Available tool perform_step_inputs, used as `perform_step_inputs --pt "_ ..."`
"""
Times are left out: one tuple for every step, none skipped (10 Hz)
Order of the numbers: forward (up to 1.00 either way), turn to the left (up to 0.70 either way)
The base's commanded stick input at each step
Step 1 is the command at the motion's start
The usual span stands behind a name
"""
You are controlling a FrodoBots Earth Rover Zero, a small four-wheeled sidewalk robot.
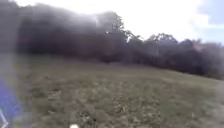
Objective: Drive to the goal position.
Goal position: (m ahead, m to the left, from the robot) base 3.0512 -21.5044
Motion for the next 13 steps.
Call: perform_step_inputs --pt "0.7 0.0" --pt "0.7 0.0" --pt "0.7 0.0" --pt "0.7 0.0" --pt "0.7 0.0" --pt "0.7 0.0" --pt "0.7 0.0" --pt "0.7 0.0" --pt "0.7 0.0" --pt "0.39 0.0" --pt "0.07 0.0" --pt "0.0 0.0" --pt "0.0 0.0"
